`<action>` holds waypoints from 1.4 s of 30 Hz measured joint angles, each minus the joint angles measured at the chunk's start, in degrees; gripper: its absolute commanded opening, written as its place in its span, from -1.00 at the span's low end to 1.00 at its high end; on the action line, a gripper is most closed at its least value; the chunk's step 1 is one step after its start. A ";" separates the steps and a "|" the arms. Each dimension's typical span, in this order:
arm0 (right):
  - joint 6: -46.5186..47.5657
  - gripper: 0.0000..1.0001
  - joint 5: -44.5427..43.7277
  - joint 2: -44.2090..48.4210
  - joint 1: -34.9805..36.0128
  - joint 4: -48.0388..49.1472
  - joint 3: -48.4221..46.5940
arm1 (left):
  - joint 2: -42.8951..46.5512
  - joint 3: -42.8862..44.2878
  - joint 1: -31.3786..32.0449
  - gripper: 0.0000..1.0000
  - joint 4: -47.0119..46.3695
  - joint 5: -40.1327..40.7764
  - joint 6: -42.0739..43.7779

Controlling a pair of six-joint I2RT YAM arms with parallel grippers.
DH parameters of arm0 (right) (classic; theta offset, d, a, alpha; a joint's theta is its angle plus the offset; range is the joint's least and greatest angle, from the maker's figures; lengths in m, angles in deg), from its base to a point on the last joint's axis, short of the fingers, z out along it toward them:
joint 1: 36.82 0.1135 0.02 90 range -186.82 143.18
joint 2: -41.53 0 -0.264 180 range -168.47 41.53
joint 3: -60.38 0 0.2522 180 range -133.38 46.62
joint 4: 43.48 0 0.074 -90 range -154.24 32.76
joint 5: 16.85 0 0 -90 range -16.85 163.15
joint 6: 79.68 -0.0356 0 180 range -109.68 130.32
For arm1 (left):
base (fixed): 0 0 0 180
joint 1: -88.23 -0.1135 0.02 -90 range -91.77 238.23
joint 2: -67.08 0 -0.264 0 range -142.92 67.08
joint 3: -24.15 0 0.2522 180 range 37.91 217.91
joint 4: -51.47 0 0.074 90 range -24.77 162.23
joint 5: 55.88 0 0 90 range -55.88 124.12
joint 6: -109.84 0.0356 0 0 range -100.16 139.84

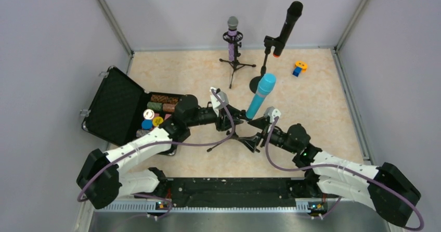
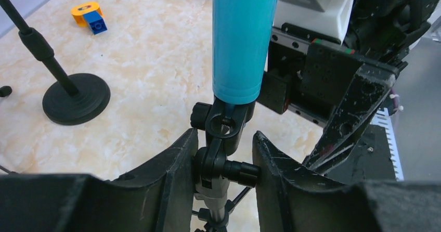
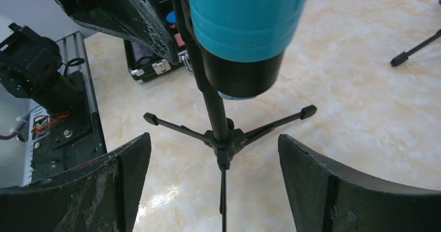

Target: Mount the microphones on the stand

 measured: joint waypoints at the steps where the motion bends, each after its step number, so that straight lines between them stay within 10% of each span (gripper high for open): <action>1: 0.00 0.73 0.02 -0.90 0.46 1.60 0.00 | 0.17 0.00 0.24 -1.00 -0.33 0.28 -0.39; 13: -1.33 0.00 -1.46 -13.27 2.99 17.86 0.00 | 1.20 -0.31 3.50 -1.00 -10.01 3.85 -7.61; 20: -0.48 -0.96 -3.65 -15.72 3.63 20.90 -0.46 | 2.19 -0.31 4.70 -1.00 -13.00 6.27 -10.82; 42: 2.14 -1.00 -18.53 -15.93 9.92 13.07 -5.29 | 2.36 6.12 16.35 -1.00 0.85 44.17 -8.96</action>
